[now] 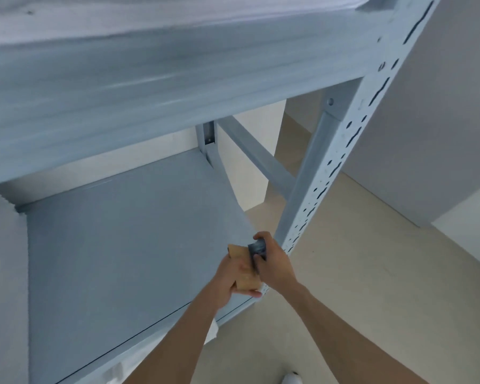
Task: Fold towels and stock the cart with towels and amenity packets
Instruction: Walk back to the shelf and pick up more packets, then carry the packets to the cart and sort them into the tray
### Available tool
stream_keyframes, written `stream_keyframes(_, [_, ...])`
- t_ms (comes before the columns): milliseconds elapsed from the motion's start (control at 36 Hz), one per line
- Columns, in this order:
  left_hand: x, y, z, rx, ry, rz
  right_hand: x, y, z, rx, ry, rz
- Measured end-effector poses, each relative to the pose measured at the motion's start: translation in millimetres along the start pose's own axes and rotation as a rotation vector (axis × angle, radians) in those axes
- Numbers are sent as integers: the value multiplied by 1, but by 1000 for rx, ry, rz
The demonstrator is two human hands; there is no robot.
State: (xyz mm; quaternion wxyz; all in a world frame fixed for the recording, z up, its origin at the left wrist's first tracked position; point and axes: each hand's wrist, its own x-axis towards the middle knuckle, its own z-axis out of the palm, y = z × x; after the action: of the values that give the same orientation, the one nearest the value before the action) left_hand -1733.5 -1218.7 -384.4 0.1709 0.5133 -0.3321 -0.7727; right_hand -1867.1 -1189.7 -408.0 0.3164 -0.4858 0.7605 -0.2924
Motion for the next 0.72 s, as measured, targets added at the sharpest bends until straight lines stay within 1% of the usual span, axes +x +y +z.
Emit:
stream_keyframes(83, [-9,2,18,59,-27,11,-11,4,-18,-44,15,28])
stream_keyframes(222, [-23,-6,57,146,-71,53,-36,23,-53,-51,42,-10])
stream_keyframes(389, [-35,-17,134,200,-99,110,-61,68,-113,9,101,-19])
stream_keyframes(444, [-36,-25,165,169,-98,131,-69,85,-144,101,133,3])
stream_keyframes(500, [-35,-31,191,84,-76,144,-76,98,-174,244,185,38])
stream_keyframes(583, [-31,-41,246,-50,-42,210,-88,124,-234,573,312,133])
stream_keyframes(639, [-30,-43,281,-110,-49,258,-94,138,-269,792,357,191])
stream_keyframes(722, [-29,-42,329,-165,-86,309,-102,155,-314,969,385,250])
